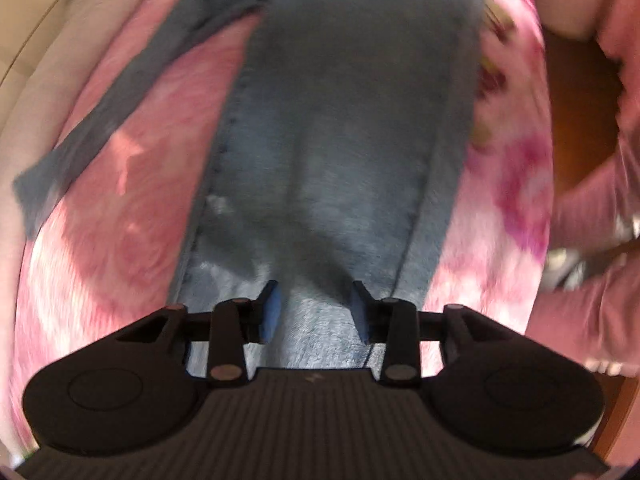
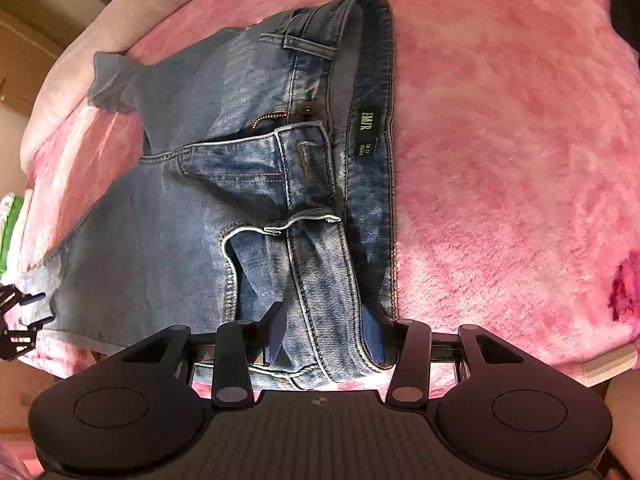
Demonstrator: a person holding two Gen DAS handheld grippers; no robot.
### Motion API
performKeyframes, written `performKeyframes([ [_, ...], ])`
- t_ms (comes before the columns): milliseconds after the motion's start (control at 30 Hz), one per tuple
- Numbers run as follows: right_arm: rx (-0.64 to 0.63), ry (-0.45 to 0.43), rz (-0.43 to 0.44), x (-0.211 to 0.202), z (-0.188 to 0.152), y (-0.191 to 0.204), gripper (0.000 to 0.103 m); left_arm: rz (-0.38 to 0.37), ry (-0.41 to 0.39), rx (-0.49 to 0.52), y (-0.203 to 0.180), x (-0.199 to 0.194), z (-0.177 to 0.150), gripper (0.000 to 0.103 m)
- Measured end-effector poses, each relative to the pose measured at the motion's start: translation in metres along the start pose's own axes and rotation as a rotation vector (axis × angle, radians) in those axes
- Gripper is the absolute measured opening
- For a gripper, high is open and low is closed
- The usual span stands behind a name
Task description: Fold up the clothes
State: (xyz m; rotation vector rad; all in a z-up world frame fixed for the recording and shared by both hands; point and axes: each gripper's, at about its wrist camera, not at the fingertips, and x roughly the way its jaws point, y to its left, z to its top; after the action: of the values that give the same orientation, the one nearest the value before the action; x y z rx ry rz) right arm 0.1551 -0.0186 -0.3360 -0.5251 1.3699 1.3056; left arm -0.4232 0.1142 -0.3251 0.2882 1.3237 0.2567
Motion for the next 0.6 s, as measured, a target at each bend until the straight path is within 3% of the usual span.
performKeyframes([
  [33, -0.008, 0.004, 0.0, 0.001, 0.0, 0.001, 0.045, -0.013, 0.006, 0.029, -0.002, 0.004, 0.001, 0.024],
  [67, -0.022, 0.008, -0.006, 0.002, 0.0, 0.002, 0.037, -0.035, 0.007, 0.055, -0.003, 0.007, 0.002, 0.013],
  [100, -0.036, 0.013, -0.013, 0.002, 0.0, 0.002, 0.025, -0.046, 0.005, 0.074, -0.003, 0.009, -0.001, 0.006],
  [133, -0.051, 0.017, -0.019, 0.003, 0.001, 0.003, 0.002, -0.052, 0.005, 0.096, -0.003, 0.011, 0.001, 0.004],
  [300, -0.112, 0.01, -0.025, -0.01, 0.001, 0.002, 0.001, -0.079, -0.021, 0.158, 0.001, -0.001, -0.007, 0.001],
  [433, -0.062, -0.024, 0.024, -0.033, -0.004, -0.013, 0.0, -0.115, -0.057, 0.164, 0.004, -0.008, -0.011, 0.0],
  [600, -0.11, 0.043, -0.091, 0.001, -0.003, -0.001, 0.001, -0.041, 0.007, 0.224, -0.018, 0.013, -0.005, 0.002],
])
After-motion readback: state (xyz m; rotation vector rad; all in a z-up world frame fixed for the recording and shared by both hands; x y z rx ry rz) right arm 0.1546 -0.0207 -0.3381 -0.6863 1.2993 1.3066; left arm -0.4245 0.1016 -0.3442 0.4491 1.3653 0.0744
